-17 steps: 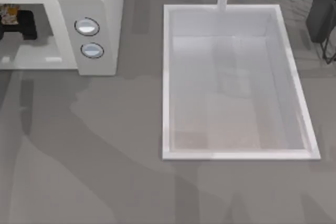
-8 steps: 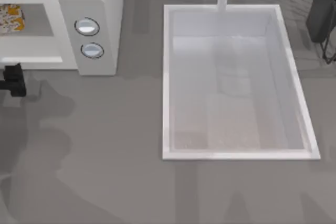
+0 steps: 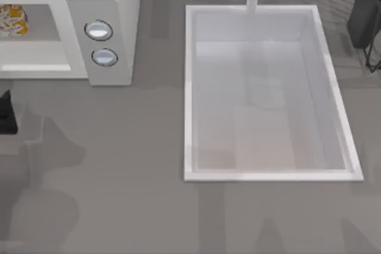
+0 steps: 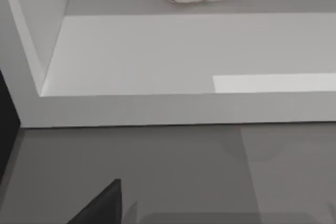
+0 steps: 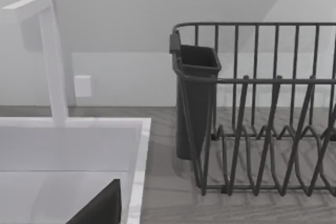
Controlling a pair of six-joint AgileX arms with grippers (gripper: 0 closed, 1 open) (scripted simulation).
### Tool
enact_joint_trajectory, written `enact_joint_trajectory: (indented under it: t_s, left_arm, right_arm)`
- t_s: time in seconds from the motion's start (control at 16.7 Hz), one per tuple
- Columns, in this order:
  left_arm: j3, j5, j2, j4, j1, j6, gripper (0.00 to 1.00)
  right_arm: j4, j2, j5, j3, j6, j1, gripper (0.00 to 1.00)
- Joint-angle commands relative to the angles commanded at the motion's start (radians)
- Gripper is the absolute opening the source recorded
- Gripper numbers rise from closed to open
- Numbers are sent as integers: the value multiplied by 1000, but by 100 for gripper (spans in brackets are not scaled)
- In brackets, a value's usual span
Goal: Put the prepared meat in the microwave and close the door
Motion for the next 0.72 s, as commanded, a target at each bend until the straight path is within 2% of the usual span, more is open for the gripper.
enact_joint_trajectory:
  t_s: [0.36, 0.72]
  left_arm:
    - [23, -3, -51, -64, -6, -1, 100]
    - [85, -7, -261, -363, -7, -3, 100]
  right_arm:
    - [0, 0, 0, 0, 0, 0, 100]
    - [0, 0, 0, 0, 0, 0, 100]
